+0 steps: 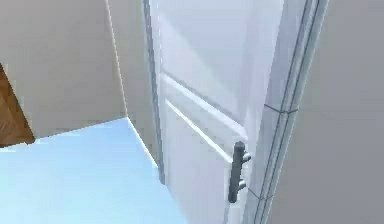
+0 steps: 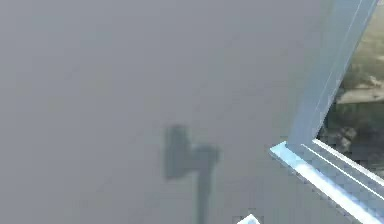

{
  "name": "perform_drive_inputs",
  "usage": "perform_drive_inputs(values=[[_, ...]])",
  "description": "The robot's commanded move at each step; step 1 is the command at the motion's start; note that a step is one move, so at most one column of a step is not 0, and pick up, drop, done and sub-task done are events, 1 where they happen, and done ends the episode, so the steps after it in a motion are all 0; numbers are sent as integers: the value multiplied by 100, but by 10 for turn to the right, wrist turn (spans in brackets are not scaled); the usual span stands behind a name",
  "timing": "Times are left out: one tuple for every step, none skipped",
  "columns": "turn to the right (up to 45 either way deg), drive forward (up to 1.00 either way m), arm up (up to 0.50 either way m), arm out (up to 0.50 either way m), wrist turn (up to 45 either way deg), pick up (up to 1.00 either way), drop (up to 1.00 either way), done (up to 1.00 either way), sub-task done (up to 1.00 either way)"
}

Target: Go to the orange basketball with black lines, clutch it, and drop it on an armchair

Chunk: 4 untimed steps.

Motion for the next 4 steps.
perform_drive_inputs(values=[[-450, 0, 0, 0, 0, 0, 0, 0, 0], [-90, 0, 0, 0, 0, 0, 0, 0, 0], [0, 100, 0, 0, 0, 0, 0, 0, 0], [0, 100, 0, 0, 0, 0, 0, 0, 0]])
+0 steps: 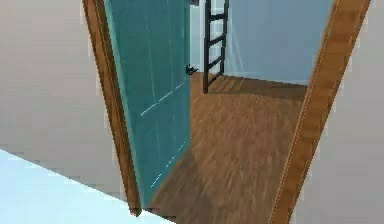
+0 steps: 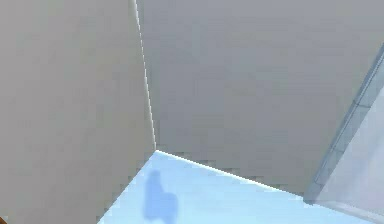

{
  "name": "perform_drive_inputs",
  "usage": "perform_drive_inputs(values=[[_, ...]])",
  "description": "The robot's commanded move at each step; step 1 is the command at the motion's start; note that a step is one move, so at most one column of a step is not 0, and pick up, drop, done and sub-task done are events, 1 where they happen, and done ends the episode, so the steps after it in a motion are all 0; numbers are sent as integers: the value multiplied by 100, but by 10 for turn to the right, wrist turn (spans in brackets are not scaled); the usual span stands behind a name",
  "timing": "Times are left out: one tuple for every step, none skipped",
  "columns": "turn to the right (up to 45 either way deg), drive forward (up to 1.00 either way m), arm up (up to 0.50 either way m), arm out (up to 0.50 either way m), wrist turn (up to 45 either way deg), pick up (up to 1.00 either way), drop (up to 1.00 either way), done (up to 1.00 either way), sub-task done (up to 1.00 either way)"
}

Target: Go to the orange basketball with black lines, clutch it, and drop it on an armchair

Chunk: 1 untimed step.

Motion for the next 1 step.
perform_drive_inputs(values=[[0, 60, 0, 0, 0, 0, 0, 0, 0]])
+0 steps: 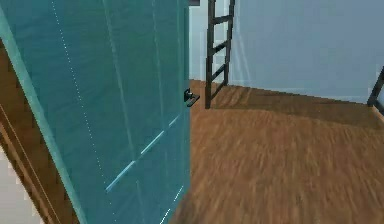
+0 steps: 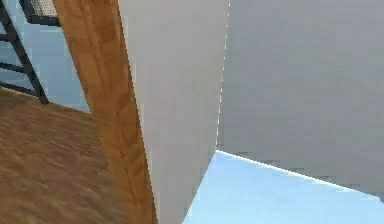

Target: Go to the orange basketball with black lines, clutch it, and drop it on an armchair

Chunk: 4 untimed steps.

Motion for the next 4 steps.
perform_drive_inputs(values=[[180, 0, 0, 0, 0, 0, 0, 0, 0], [0, 100, 0, 0, 0, 0, 0, 0, 0], [30, 0, 0, 0, 0, 0, 0, 0, 0], [0, 35, 0, 0, 0, 0, 0, 0, 0]])
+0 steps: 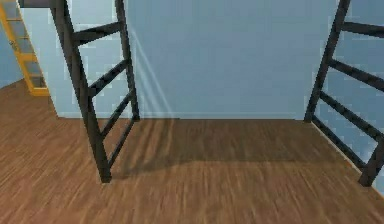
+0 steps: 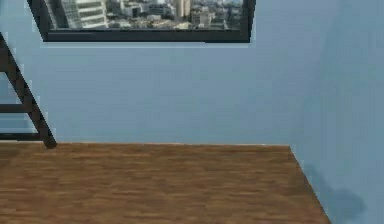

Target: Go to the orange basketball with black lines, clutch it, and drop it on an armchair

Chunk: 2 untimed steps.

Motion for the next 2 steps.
perform_drive_inputs(values=[[-420, 0, 0, 0, 0, 0, 0, 0, 0], [0, 100, 0, 0, 0, 0, 0, 0, 0]])
